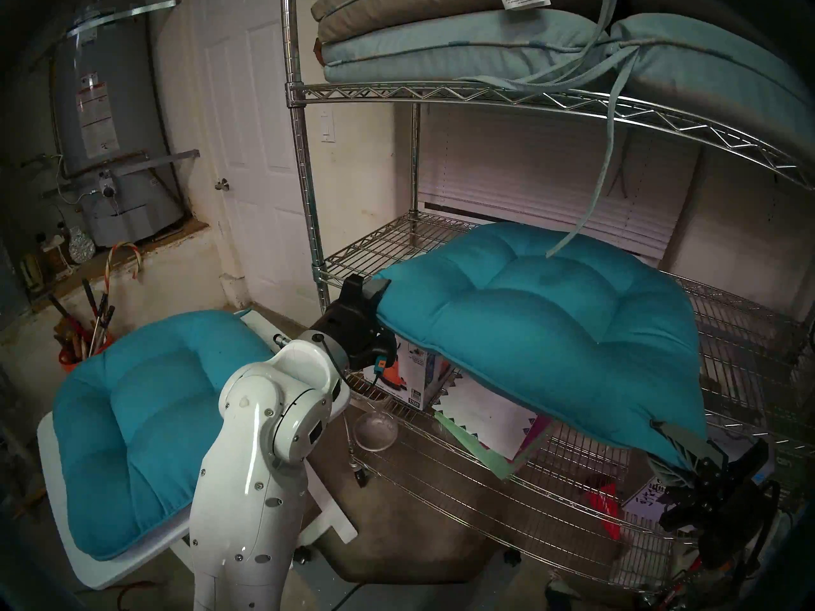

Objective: Take cushion off the shelf

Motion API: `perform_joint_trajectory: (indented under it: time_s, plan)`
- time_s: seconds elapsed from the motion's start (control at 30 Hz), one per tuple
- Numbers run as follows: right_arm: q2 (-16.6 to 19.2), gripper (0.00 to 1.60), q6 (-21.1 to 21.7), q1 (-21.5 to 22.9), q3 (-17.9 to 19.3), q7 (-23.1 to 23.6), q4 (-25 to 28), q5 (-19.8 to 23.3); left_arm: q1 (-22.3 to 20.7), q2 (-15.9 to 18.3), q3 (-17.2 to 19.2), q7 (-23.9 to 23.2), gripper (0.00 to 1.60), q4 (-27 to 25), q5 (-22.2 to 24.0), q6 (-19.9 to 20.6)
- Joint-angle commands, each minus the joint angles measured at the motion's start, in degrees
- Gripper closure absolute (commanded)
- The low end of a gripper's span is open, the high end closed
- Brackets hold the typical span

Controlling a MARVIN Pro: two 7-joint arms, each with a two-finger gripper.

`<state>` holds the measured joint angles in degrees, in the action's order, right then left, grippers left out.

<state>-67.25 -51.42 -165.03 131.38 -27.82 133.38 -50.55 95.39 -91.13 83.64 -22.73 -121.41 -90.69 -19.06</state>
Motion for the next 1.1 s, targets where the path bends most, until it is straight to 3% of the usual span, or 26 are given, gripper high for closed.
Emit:
perform_joint_trajectory:
  time_s: [0.0,0.73,1.07]
  plan:
    - [-3.6,1.60,-2.2,0.0,1.8,1.1,1.2,3.5,1.6,0.6,2.2,3.9,1.60,-4.3,-0.8,1.2]
    - [-1.1,1.60,0.6,0.7,-1.3,8.2,3.5,7.7,18.1,3.4,8.8,12.5,1.60,-16.9,0.2,-0.1]
    - [0.4,1.60,2.6,2.9,-2.9,9.9,4.5,9.5,22.1,3.2,12.2,18.0,1.60,-18.6,1.2,0.2]
